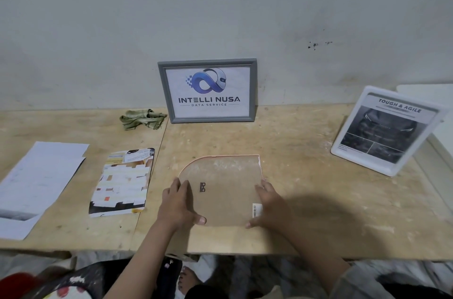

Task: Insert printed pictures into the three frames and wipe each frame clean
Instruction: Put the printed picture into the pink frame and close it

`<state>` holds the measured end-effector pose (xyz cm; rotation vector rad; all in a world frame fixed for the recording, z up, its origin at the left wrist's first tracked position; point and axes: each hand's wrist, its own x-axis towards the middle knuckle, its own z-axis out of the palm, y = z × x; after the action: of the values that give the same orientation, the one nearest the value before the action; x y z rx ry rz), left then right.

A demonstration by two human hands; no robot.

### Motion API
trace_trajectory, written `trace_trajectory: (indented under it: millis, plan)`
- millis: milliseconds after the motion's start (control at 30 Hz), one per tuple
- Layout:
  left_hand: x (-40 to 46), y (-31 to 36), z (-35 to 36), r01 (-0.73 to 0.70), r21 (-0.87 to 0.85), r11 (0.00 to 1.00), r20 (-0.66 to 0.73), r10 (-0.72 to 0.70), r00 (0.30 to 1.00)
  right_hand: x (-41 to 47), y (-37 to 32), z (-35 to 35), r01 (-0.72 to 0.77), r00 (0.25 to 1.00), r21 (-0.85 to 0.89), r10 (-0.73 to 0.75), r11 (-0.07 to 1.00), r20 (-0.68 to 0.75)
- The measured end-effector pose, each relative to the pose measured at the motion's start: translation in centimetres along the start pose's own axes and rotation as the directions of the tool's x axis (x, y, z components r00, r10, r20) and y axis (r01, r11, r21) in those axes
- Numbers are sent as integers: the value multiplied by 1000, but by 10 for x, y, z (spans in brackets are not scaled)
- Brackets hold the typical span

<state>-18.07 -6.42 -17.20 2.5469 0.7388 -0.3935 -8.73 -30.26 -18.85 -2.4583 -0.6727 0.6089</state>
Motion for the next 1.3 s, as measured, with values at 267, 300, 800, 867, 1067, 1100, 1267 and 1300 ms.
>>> trace_trajectory:
  millis: [267, 300, 800, 867, 1067, 1100, 1267, 1300]
  plan:
    - [5, 8, -5, -54, 211, 976, 52, 43, 998, 7, 3, -14, -21, 999, -122, 25, 992, 36]
    - [7, 7, -7, -65, 251, 966, 64, 51, 997, 8, 2, -15, -22, 999, -150, 29, 988, 45]
    - [29, 2, -16, -251, 442, 861, 138, 211, 968, 41, -14, -29, 183, 970, -611, -43, 770, 238]
    - [31, 0, -15, -262, 449, 854, 145, 219, 965, 41, -11, -28, 178, 969, -609, -30, 773, 245]
    - [39, 8, -19, -323, 542, 776, 245, 221, 944, 53, -25, -34, 190, 952, -663, 28, 725, 304]
    - [42, 11, -20, -328, 554, 765, 267, 210, 941, 57, -28, -33, 187, 952, -672, 38, 716, 305]
    - [55, 20, -22, -356, 562, 747, 355, 171, 919, 69, -41, -27, 187, 936, -687, 85, 703, 342]
    - [57, 21, -23, -367, 539, 759, 373, 175, 911, 70, -43, -28, 180, 932, -658, 87, 731, 351]
